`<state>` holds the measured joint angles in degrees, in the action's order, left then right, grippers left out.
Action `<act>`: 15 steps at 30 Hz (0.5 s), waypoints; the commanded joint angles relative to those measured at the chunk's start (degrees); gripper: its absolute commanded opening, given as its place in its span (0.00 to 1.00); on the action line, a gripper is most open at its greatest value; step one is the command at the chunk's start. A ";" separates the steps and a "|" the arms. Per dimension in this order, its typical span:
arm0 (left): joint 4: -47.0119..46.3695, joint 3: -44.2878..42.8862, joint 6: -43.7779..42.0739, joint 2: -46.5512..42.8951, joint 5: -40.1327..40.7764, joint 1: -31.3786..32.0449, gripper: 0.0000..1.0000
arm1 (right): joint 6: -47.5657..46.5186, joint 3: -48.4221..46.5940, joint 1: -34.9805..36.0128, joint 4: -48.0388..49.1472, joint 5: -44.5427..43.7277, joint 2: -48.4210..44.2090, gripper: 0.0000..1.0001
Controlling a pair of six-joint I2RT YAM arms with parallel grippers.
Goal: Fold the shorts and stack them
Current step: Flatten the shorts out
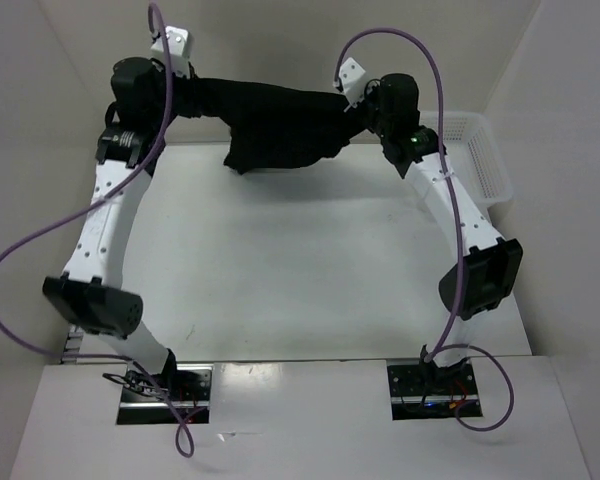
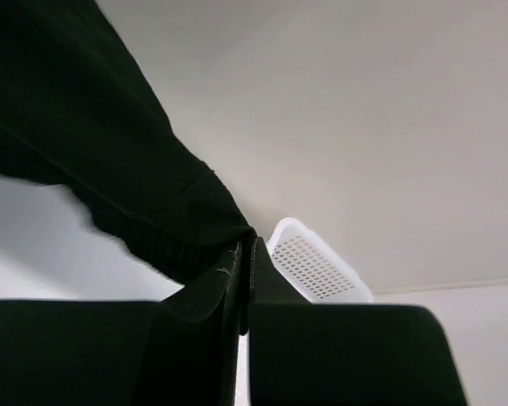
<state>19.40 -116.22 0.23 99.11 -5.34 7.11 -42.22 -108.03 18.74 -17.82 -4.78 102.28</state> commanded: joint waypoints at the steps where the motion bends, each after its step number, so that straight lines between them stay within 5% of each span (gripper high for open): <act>1: 5.73 12.62 -0.23 -7.51 3.58 1.05 0.02 | -2.60 4.30 2.35 -2.91 -0.24 -5.32 0.00; 8: 10.03 47.46 -0.23 -23.87 5.97 7.19 0.11 | -13.24 37.30 12.52 -7.31 -0.23 -16.49 0.00; 10: 15.89 56.08 -0.23 -25.98 3.60 9.05 0.23 | -15.61 43.31 14.73 -9.76 -0.23 -18.78 0.00; 12: 22.05 59.61 -0.23 -28.26 -1.41 9.67 0.57 | -17.11 50.96 16.85 -10.30 0.29 -21.32 0.00; 15: 26.47 63.48 -0.23 -31.08 -3.09 9.67 0.72 | -17.64 56.43 17.47 -10.30 1.08 -23.35 0.00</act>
<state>39.75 -52.38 -0.01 73.67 -4.82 17.06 -57.08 -53.21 36.21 -27.31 -3.73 84.90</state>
